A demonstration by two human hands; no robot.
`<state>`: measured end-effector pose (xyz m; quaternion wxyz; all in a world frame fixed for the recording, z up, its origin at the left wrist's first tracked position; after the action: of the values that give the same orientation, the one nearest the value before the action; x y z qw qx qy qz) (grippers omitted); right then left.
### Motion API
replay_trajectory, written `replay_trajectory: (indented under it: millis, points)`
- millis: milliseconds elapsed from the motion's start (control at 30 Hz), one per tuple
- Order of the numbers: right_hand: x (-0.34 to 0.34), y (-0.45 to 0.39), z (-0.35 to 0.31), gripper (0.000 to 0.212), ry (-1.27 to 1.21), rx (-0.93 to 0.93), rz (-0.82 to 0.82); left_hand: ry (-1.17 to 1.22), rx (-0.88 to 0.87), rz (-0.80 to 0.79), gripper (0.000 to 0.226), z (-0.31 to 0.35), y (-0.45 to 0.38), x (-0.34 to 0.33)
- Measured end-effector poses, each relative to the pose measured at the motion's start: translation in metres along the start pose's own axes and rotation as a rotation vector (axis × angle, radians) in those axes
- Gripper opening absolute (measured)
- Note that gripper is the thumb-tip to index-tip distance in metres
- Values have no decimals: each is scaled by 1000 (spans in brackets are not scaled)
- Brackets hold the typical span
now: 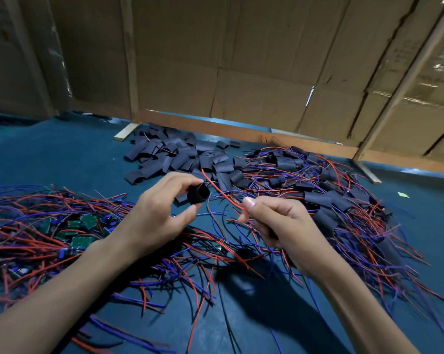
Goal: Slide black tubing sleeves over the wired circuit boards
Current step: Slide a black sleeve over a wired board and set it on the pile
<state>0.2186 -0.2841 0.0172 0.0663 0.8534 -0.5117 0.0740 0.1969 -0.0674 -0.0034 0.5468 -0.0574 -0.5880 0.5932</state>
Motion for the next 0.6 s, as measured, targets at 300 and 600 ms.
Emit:
replay_trajectory:
  millis: [300, 600]
  points:
    - [6, 0, 2, 38, 96, 128, 148, 69, -8, -18, 42, 4, -1, 0]
    - [3, -3, 7, 35, -177, -34, -151, 16, -44, -86, 47, 10, -2, 0]
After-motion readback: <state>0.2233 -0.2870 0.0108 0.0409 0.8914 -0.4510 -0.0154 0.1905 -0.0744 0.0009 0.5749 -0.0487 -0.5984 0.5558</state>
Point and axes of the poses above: each hand's wrist, its own y-axis away from the middle knuckle, its own x-axis out of the back of the hand, z = x × y, the point moved 5 cm from there along -y, towards the middle knuckle, and after that the axes turned 12 degrees about -x, right-handed, at the moved point
